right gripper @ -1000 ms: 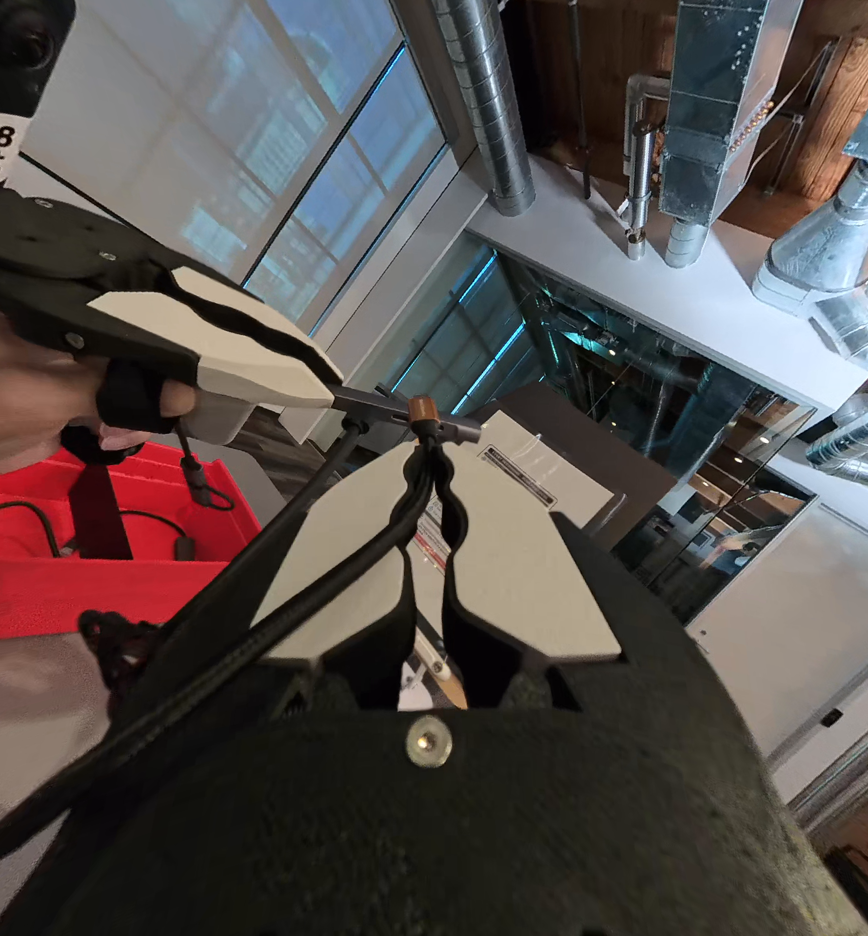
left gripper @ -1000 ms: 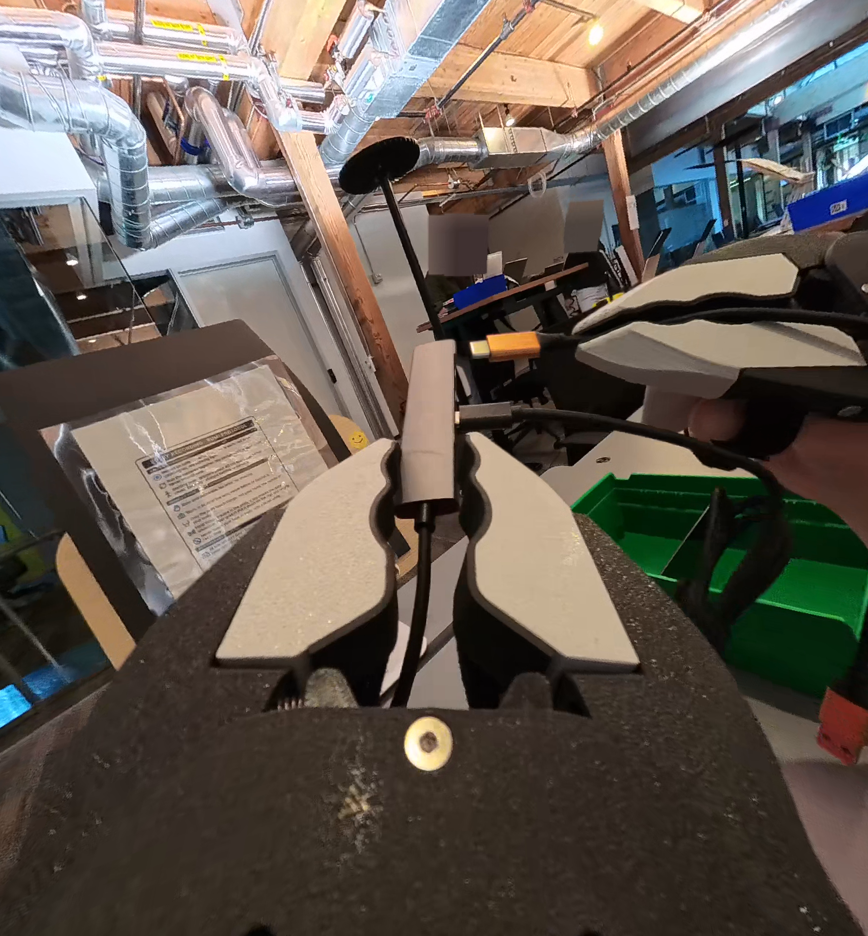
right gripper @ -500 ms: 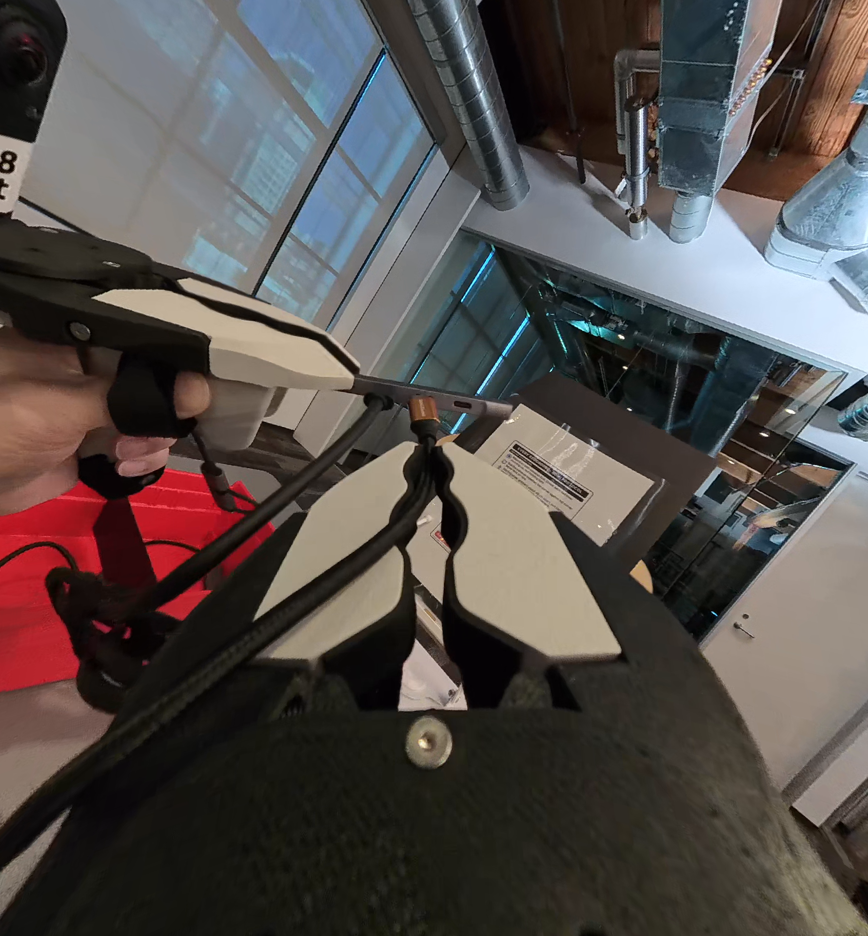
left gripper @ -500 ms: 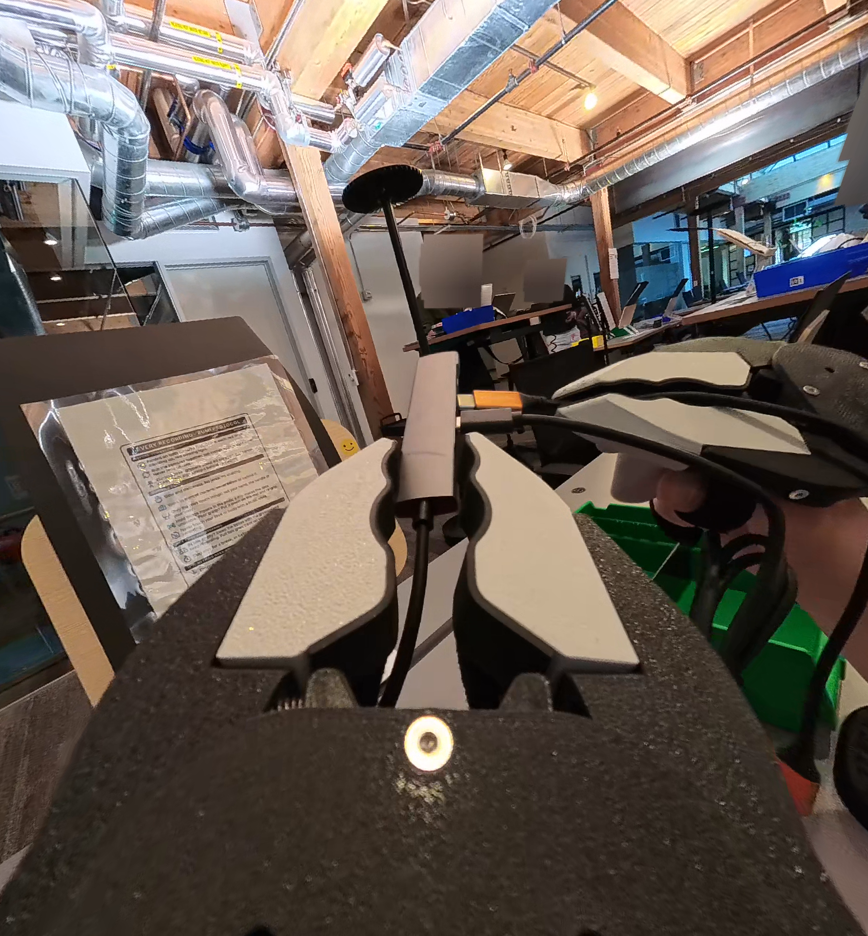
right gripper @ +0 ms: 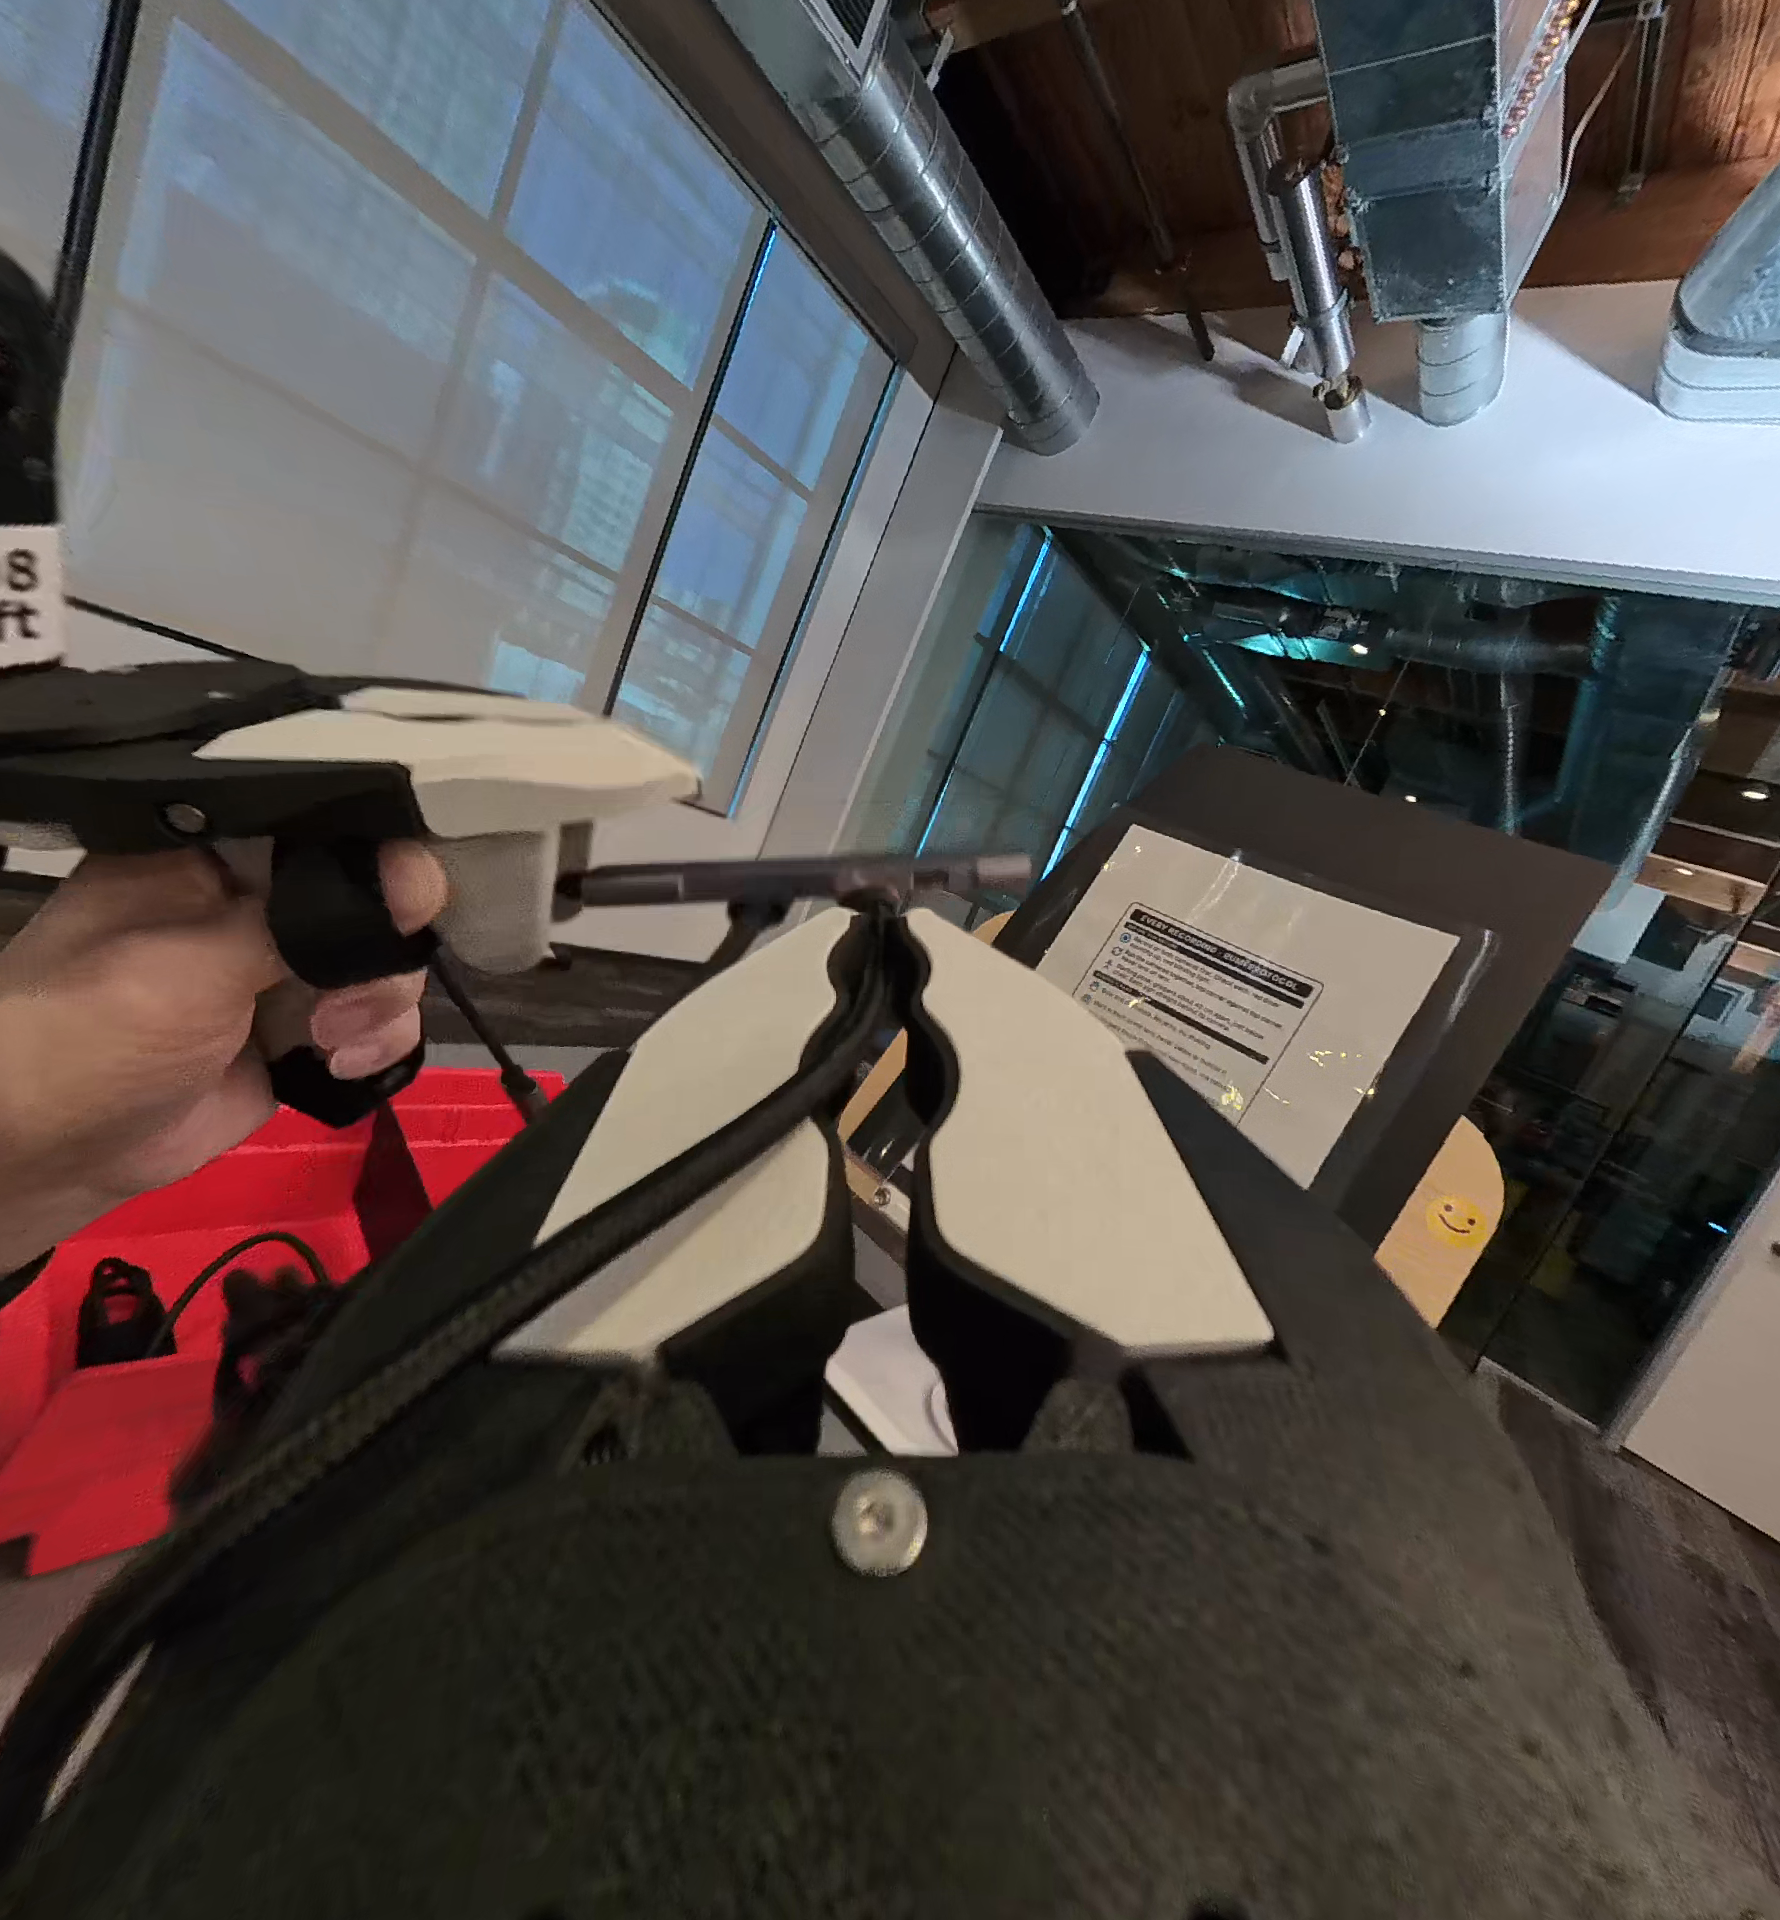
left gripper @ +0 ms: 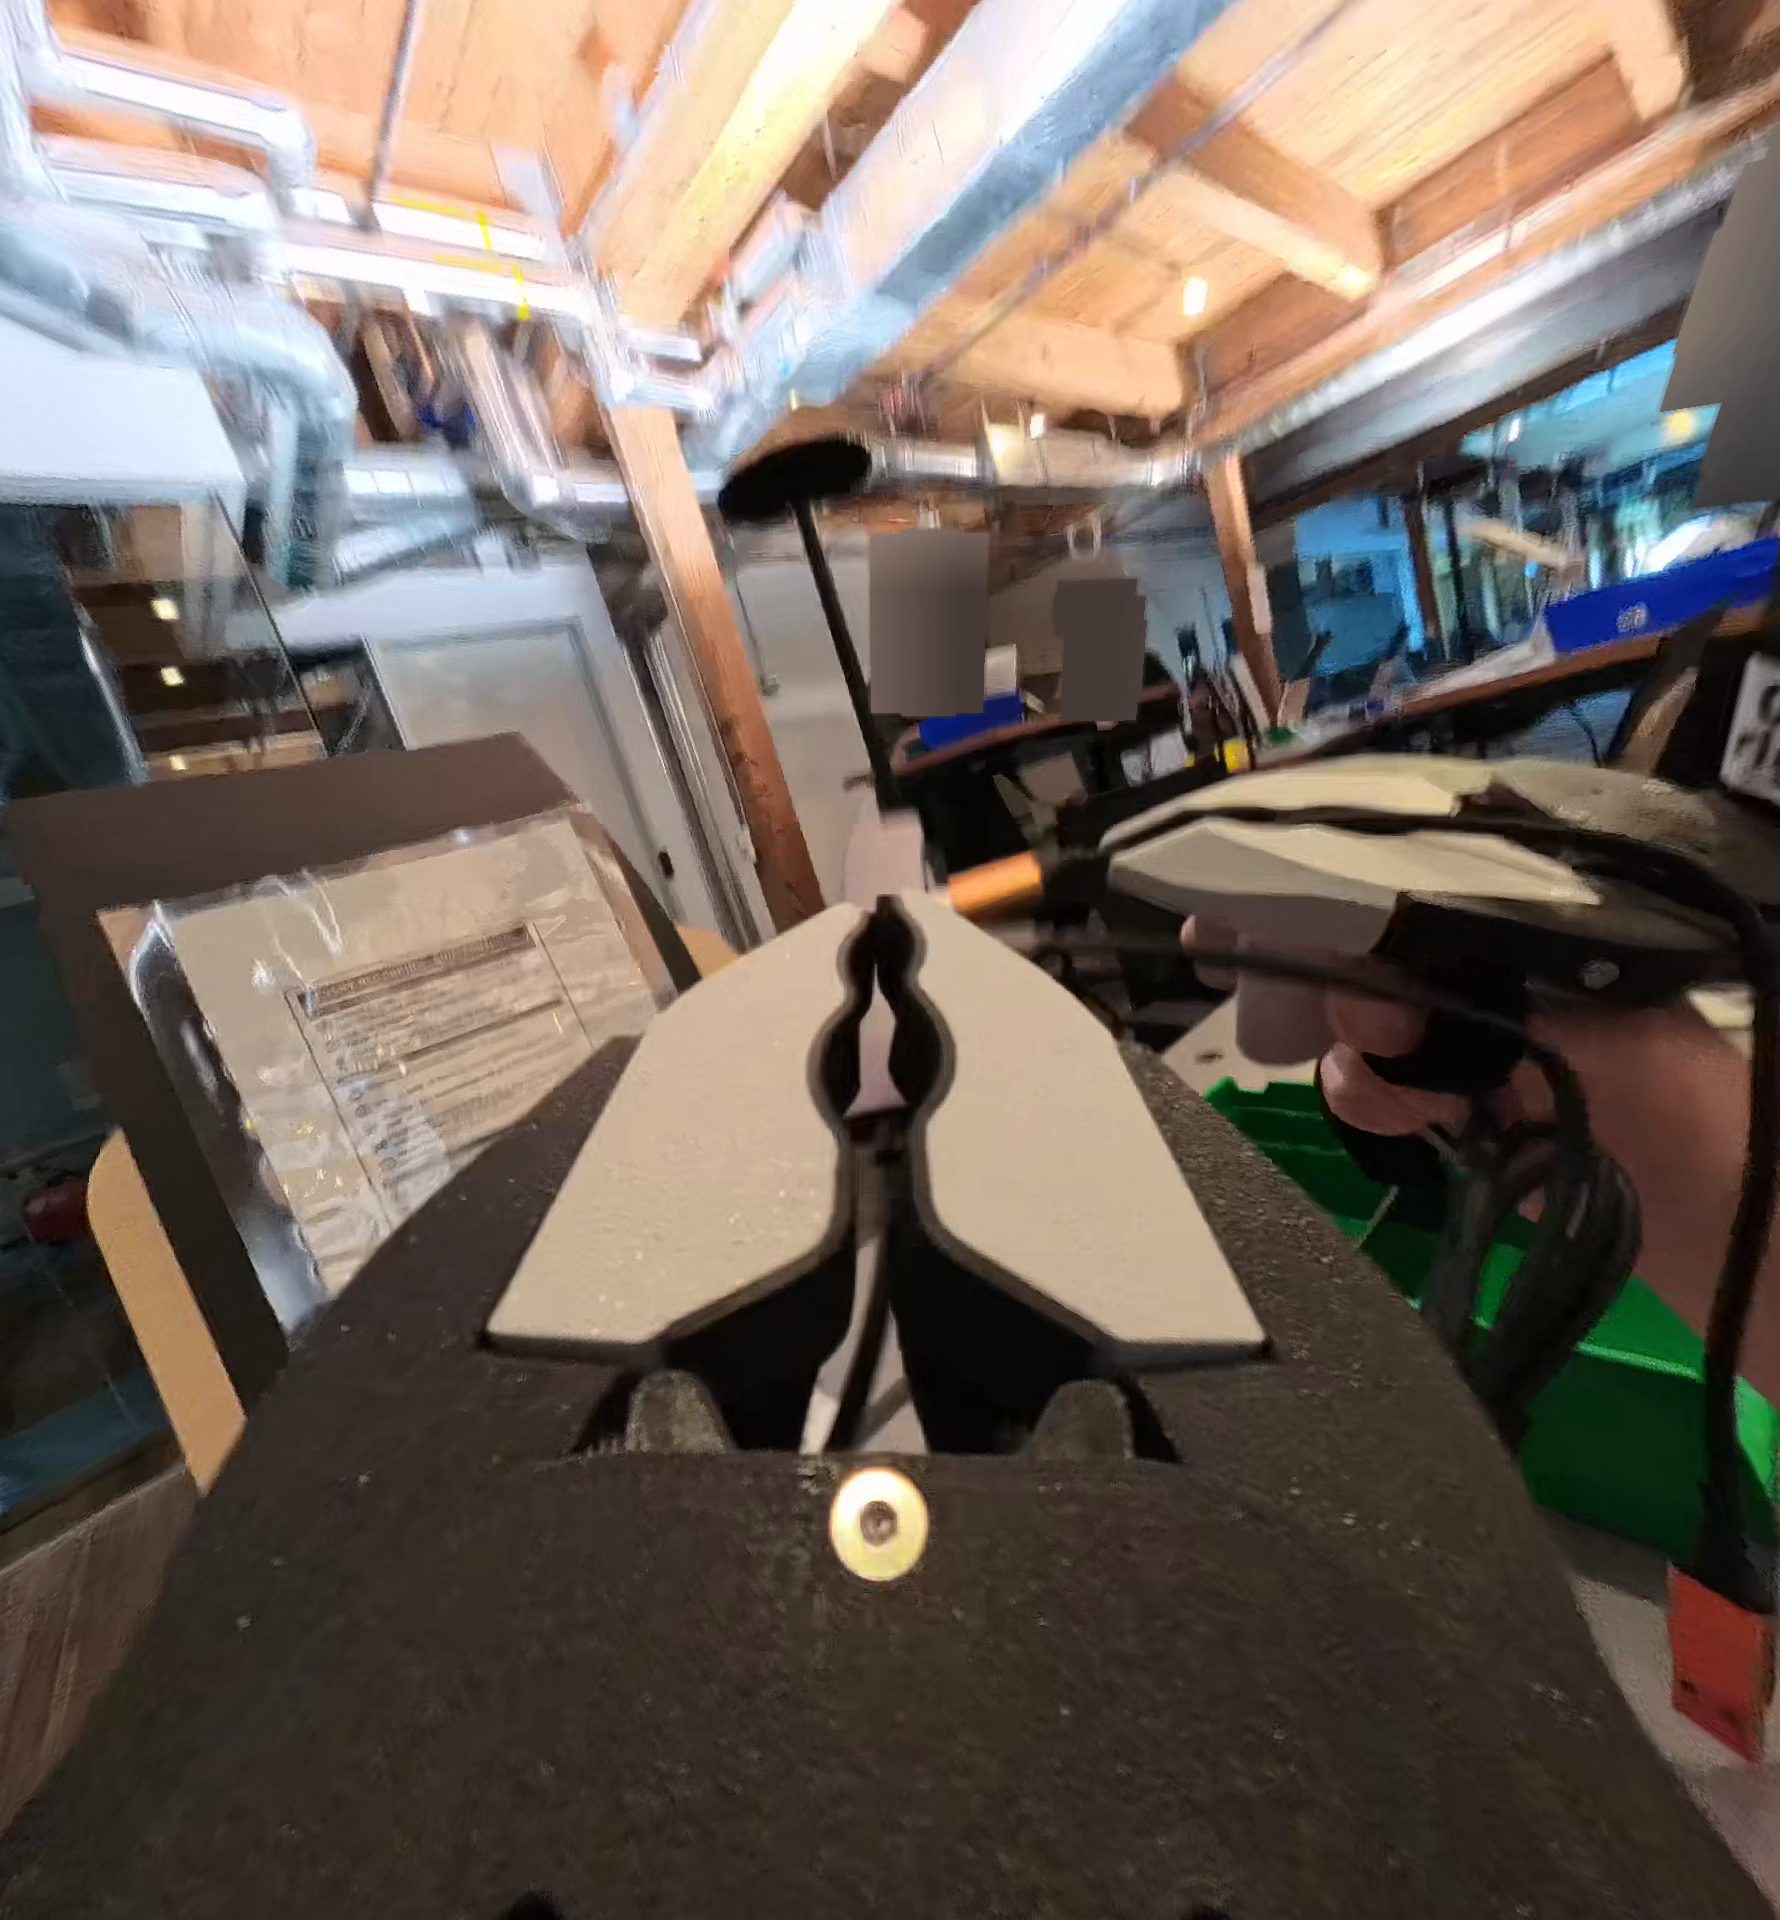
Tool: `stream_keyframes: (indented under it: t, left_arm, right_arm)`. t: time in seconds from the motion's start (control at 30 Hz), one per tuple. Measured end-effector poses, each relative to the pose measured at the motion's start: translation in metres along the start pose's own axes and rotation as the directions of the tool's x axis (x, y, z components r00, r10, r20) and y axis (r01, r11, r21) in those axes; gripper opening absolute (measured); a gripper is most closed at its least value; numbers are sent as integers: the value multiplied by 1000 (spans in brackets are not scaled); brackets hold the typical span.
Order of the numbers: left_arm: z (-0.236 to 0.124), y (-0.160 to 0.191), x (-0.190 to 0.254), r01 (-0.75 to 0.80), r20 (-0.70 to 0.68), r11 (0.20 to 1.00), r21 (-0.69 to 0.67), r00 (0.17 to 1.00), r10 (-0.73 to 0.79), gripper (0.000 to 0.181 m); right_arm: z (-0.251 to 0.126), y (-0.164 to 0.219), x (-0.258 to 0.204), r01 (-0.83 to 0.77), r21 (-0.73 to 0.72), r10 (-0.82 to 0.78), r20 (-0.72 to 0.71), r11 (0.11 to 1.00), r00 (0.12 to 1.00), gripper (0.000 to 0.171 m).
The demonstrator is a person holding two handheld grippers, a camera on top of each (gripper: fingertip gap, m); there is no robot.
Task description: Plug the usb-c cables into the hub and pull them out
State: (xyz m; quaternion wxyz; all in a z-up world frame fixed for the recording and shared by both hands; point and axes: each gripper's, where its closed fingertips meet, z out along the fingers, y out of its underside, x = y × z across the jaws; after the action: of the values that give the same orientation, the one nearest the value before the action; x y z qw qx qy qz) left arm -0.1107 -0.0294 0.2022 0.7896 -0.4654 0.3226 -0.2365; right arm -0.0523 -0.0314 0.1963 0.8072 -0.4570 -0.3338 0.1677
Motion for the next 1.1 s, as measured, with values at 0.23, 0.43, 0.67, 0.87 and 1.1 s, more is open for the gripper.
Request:
stream_keyframes:
  t: [0.23, 0.43, 0.67, 0.87, 1.1]
  left_arm:
    - [4, 15, -2, 53, -21, 997, -56, 998, -54, 0]
    - [5, 31, 0, 280, -166, 938, -206, 934, -315, 0]
    - [-6, 91, 22, 25, -208, 818, -574, 962, -175, 39]
    - [-40, 197, 80, -86, -249, 548, -832, 940, -231, 46]
    - [-88, 303, 143, -59, -175, 274, -960, 890, -421, 45]
  right_arm:
    - [4, 11, 0, 61, -40, -62, -14, 997, 998, 4]
    - [3, 21, 3, 50, -118, -44, 48, 992, 998, 4]
    - [-17, 6, 33, 116, -116, -120, -26, 986, 992, 4]
    - [-65, -28, 72, 105, -73, -110, -74, 992, 991, 6]
    - [-95, -55, 84, 96, 21, -93, -105, 995, 990, 5]
